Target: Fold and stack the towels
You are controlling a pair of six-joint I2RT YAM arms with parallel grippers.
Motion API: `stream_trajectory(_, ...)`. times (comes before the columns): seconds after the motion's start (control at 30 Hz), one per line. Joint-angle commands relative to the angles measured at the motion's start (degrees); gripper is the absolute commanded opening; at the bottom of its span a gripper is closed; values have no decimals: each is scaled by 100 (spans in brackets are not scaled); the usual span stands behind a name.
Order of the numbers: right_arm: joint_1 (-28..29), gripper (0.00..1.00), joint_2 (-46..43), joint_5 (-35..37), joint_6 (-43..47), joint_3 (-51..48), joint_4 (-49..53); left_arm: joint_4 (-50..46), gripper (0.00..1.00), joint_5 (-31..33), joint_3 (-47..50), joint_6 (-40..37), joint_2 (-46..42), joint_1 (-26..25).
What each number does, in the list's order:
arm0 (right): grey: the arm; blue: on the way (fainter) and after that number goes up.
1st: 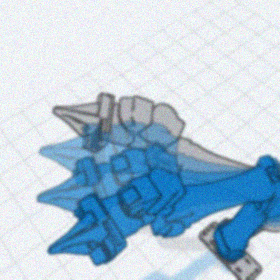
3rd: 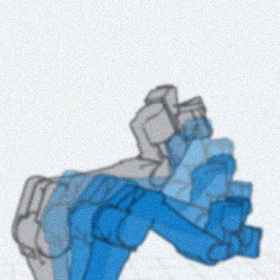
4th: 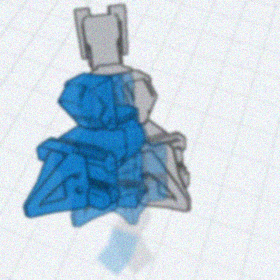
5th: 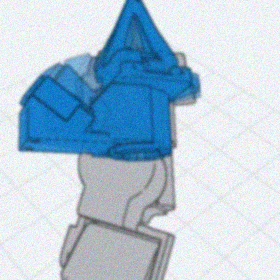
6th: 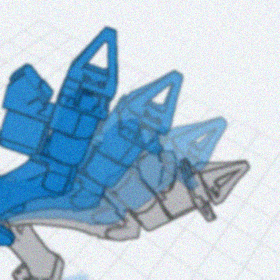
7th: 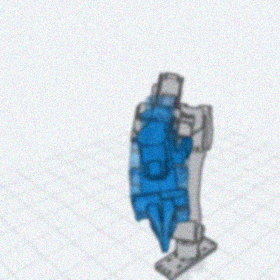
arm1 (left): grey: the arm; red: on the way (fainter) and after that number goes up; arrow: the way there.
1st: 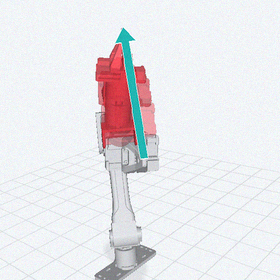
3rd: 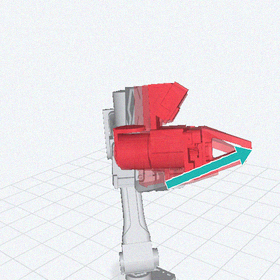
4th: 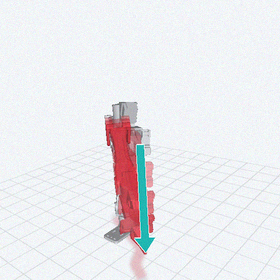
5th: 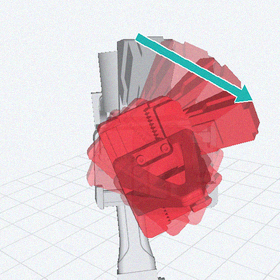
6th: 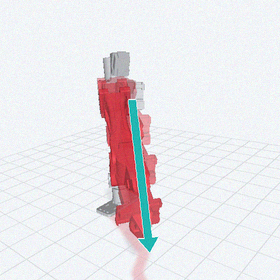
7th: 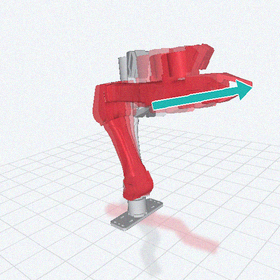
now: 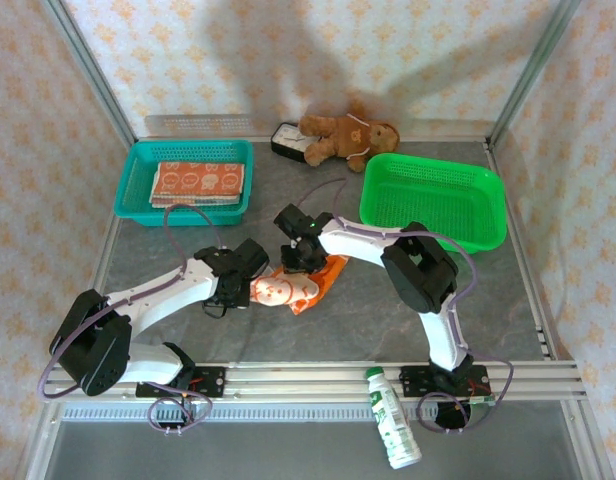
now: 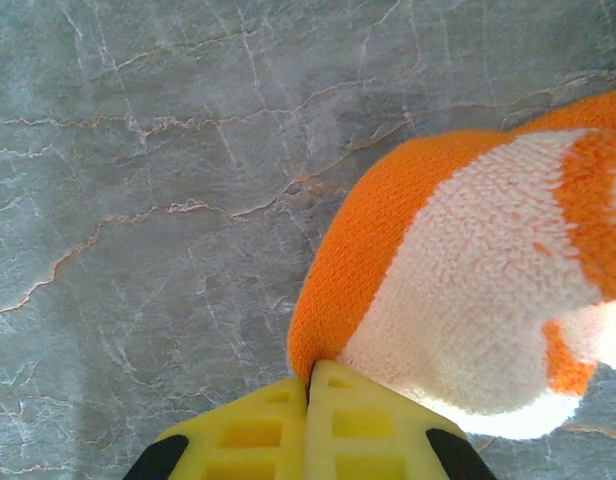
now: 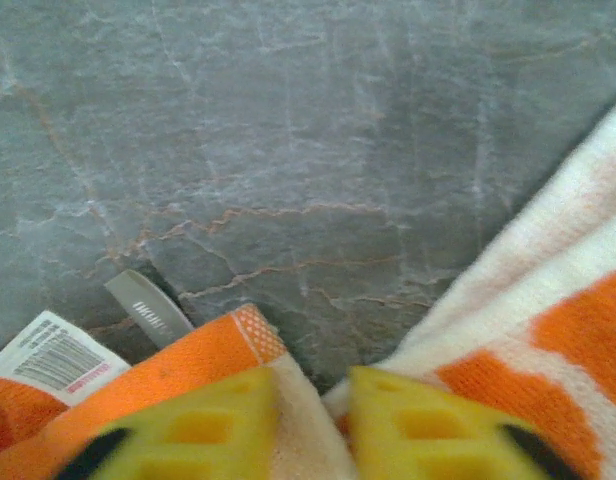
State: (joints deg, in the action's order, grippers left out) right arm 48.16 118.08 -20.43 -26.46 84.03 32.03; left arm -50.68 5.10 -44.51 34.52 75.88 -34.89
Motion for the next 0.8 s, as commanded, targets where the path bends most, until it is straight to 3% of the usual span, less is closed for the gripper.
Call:
stream_trajectory(0.0, 44, 42, -220, -17, -127, -181, -25, -65, 0, 140, 20, 96, -111, -44)
stream_trajectory(0.1, 56, 41, -283, -163, -148, -238, -75, -47, 0, 118, 36, 107, -126, -44)
stream_trajectory(0.17, 79, 34, -215, -227, -172, -284, -105, -23, 0, 114, 47, 112, -128, -44)
stream_trajectory(0.33, 88, 0, -201, -119, -169, -357, -77, -80, 0, 146, 7, 125, -176, -43)
stream_trajectory(0.53, -113, 0, -744, 772, 45, 11, 340, -307, 0, 348, -372, 53, -266, -44)
stream_trajectory(0.77, -673, 0, -1425, 1926, 692, 1011, 1055, -610, 0, 1201, -1629, -650, -31, 76)
